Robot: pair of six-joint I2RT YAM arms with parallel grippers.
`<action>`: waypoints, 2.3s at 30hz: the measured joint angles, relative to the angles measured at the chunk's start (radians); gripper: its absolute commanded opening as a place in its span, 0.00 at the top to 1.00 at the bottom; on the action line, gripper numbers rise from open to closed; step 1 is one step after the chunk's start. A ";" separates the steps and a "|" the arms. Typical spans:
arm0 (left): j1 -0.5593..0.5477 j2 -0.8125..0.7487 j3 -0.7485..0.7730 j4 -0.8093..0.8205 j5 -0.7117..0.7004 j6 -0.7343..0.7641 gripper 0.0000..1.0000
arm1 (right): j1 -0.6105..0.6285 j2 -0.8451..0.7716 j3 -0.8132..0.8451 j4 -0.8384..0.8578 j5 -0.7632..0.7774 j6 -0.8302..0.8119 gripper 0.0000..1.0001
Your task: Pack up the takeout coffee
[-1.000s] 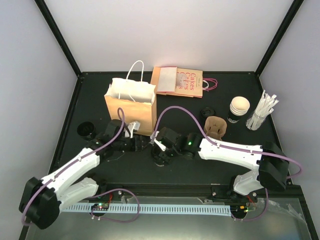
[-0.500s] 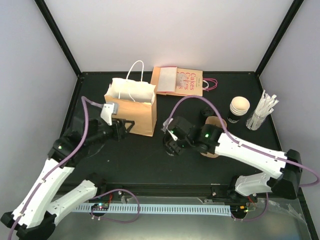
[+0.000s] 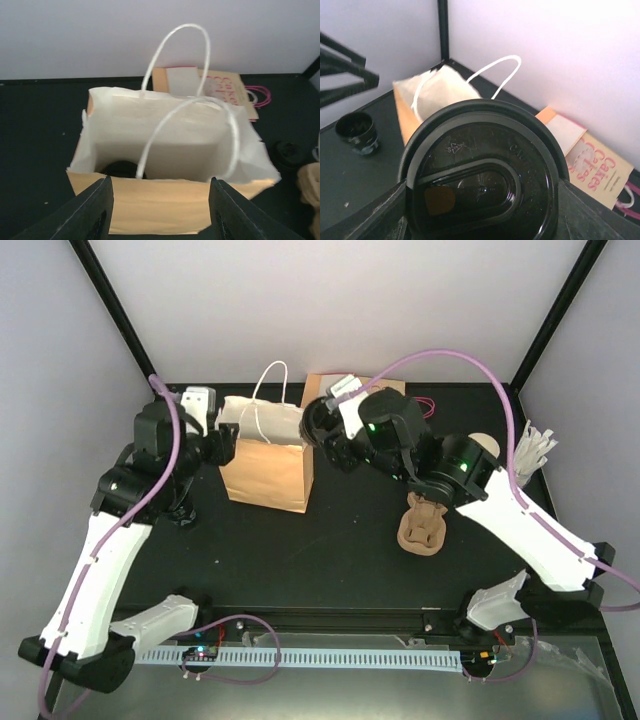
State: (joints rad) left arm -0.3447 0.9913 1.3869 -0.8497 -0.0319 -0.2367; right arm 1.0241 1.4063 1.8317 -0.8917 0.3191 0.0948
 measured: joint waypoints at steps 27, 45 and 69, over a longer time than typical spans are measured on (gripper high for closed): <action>0.299 0.206 -0.019 0.124 0.185 -0.006 0.34 | -0.074 0.350 0.126 0.105 -0.095 -0.168 0.36; 0.457 0.224 -0.054 0.164 0.348 -0.056 0.33 | -0.095 0.331 0.190 -0.192 -0.165 -0.129 0.36; 0.438 0.288 -0.247 0.244 0.623 -0.107 0.34 | -0.095 0.169 0.051 -0.348 -0.290 -0.063 0.38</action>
State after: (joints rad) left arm 0.0937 1.2797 1.1400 -0.6056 0.5915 -0.3439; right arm 0.9287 1.5753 1.8832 -1.2392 0.0296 0.0322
